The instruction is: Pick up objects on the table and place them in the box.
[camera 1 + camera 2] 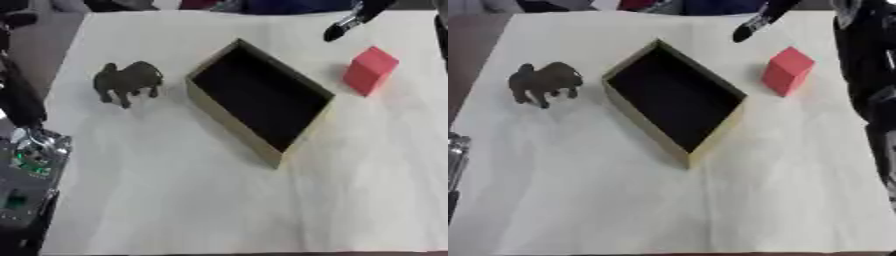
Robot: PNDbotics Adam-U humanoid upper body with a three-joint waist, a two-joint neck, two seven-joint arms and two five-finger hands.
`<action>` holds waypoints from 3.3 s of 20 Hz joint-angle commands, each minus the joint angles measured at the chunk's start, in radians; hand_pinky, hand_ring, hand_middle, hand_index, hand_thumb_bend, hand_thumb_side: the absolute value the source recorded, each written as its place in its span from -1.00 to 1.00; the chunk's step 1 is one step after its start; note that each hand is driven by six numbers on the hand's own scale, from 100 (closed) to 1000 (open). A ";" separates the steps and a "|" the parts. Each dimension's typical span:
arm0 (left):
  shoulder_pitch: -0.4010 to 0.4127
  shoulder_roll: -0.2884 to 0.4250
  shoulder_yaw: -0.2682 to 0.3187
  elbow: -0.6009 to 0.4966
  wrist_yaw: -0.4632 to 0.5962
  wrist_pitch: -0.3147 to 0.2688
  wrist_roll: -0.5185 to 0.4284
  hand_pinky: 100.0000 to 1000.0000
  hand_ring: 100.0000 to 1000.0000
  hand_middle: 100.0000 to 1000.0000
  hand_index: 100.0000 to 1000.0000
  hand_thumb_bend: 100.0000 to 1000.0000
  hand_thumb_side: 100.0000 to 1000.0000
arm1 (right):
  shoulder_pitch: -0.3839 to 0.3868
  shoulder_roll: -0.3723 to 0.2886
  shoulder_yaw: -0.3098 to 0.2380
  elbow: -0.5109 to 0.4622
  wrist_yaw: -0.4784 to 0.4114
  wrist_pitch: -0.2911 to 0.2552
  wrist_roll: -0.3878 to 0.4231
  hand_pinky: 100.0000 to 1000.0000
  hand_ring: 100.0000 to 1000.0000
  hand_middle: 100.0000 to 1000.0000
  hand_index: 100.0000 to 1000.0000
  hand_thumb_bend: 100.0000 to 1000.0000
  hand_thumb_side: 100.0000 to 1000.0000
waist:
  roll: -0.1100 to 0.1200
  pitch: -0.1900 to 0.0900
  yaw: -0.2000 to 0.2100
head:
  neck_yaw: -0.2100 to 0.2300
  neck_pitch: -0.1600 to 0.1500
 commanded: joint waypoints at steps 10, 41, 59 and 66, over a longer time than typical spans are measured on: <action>-0.007 0.024 0.011 -0.018 -0.008 0.001 0.006 0.08 0.17 0.17 0.75 -0.73 1.00 | 0.062 -0.105 0.033 -0.001 -0.062 0.136 -0.082 0.96 1.00 0.94 0.97 0.64 0.68 | 0.001 -0.019 -0.002 | 0.004 0.007; -0.016 0.019 0.011 -0.018 -0.010 0.000 0.008 0.07 0.17 0.17 0.72 -0.75 1.00 | 0.214 -0.154 0.089 -0.108 -0.158 0.216 -0.147 0.95 1.00 0.87 0.92 0.74 0.17 | -0.001 -0.004 -0.012 | 0.003 -0.012; -0.020 0.014 0.009 -0.018 -0.011 -0.001 0.005 0.06 0.17 0.17 0.70 -0.76 1.00 | 0.314 -0.124 0.048 -0.117 -0.224 0.334 -0.156 0.99 1.00 0.79 0.88 0.49 0.52 | -0.001 0.005 -0.009 | -0.005 -0.021; -0.020 0.013 0.008 -0.018 -0.010 -0.001 0.003 0.06 0.17 0.17 0.70 -0.76 1.00 | 0.337 -0.121 0.046 -0.145 -0.278 0.359 -0.160 1.00 1.00 0.67 0.78 0.30 0.65 | -0.001 0.007 -0.008 | -0.005 -0.022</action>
